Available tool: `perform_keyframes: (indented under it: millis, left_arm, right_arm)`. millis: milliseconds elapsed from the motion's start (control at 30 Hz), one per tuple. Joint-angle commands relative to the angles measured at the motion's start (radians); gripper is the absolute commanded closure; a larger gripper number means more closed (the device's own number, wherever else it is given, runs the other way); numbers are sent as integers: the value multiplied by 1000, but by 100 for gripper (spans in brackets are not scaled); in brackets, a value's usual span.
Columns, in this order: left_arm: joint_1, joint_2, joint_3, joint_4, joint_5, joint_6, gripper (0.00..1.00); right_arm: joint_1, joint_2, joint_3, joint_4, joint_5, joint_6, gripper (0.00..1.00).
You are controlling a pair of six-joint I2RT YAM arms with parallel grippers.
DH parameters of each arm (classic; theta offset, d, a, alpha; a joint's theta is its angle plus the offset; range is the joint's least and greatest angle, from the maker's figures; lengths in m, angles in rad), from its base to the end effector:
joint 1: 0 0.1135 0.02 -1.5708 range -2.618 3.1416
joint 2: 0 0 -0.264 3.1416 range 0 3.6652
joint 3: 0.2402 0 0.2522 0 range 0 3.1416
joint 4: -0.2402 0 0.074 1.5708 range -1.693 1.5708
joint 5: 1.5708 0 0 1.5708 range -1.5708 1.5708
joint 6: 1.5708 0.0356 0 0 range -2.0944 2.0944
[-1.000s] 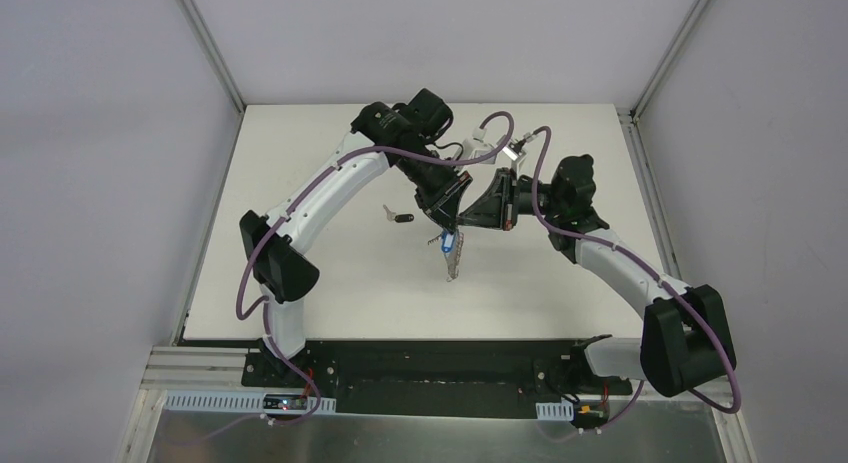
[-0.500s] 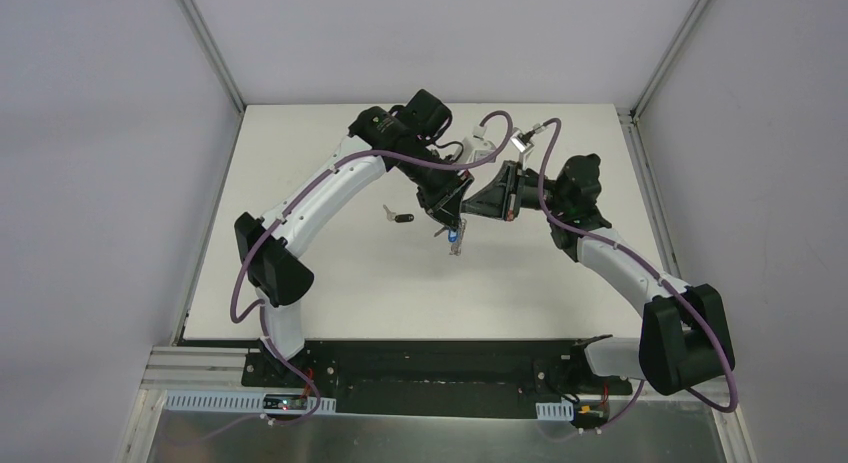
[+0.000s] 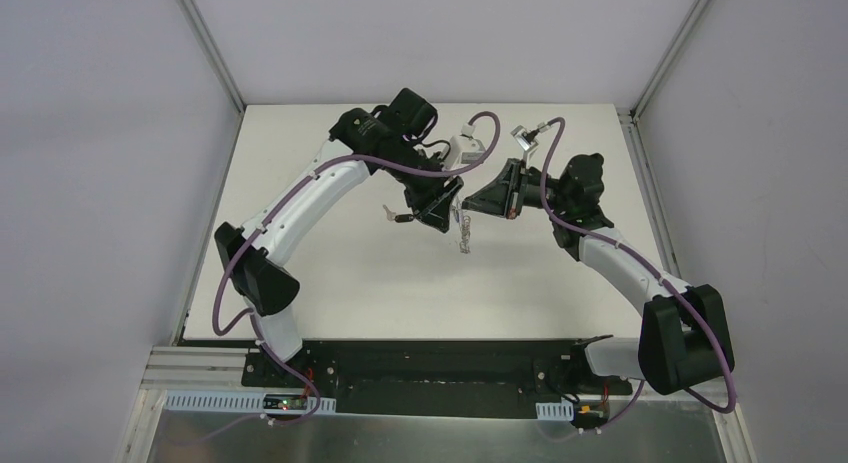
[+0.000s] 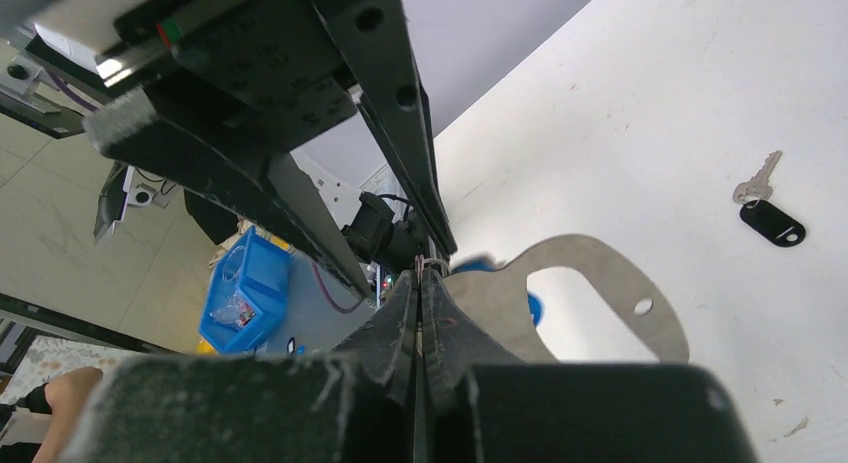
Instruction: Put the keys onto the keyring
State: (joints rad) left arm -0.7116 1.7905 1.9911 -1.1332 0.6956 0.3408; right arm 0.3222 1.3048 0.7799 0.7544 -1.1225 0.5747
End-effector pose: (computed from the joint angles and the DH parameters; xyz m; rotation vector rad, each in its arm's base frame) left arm 0.2623 -0.2563 0.3974 1.4877 1.9757 -1.0246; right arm 0.2552 0.1190 0.3177 -0.8573 1.4177 1.4453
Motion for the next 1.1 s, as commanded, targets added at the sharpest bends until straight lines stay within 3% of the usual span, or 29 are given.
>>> perform_keyframes:
  millis: [0,333,667,1067]
  left_arm:
    - [11,-86,-42,65,-17,59,55]
    - [8,-116,-107,209,22,80,53]
    - [-13,-108,-127,242,36,110,61]
    - [-40,-112,-176,254,38,93,91]
  right_arm:
    - [-6,-12,13,51,-37,-23,100]
    - [-5,-8,9,51,-53,-23,100]
    - [-6,-4,10,46,-55,-24,100]
    - [-6,5,30,-23,18,-39,100]
